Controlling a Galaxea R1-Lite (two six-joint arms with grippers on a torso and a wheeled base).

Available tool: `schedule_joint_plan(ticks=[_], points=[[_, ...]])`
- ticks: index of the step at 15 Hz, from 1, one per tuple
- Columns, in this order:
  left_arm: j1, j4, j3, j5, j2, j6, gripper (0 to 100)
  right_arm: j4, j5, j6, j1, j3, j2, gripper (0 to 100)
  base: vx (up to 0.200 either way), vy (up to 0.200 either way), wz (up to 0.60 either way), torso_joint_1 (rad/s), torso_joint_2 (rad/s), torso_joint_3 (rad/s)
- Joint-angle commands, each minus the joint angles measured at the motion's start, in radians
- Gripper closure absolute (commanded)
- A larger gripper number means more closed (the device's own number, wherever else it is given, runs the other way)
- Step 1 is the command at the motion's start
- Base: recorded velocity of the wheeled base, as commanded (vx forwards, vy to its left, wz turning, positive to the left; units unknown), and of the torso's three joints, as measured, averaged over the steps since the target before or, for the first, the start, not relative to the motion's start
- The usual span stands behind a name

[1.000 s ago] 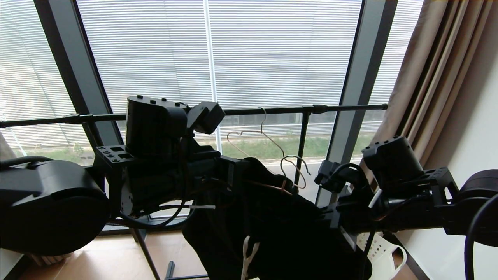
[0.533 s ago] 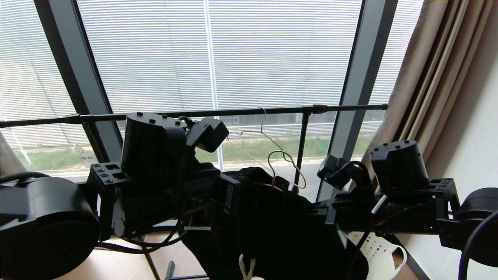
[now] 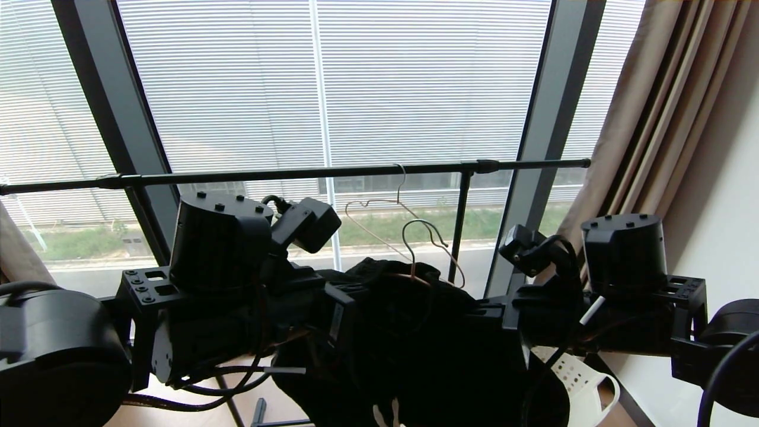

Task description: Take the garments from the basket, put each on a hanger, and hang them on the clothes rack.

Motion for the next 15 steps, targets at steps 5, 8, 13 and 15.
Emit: schedule_joint_plan(ticks=[5, 8, 13, 15], points=[[-0.014, 0.001, 0.022, -0.004, 0.004, 0.009, 100, -0.217, 0.081, 0.071, -0.001, 0.091, 0.020, 100, 0.000, 0.000, 0.00, 0.000, 0.00, 0.000], [-0.032, -0.039, 0.027, -0.005, 0.021, 0.010, 100, -0.306, 0.108, 0.103, -0.001, 0.116, 0.048, 100, 0.000, 0.000, 0.00, 0.000, 0.00, 0.000], [-0.040, -0.098, 0.033, -0.005, 0.052, 0.009, 100, -0.390, 0.132, 0.126, -0.001, 0.146, 0.063, 100, 0.000, 0.000, 0.00, 0.000, 0.00, 0.000], [-0.040, -0.098, 0.035, -0.007, 0.053, 0.009, 100, -0.392, 0.141, 0.129, -0.001, 0.148, 0.061, 100, 0.000, 0.000, 0.00, 0.000, 0.00, 0.000]])
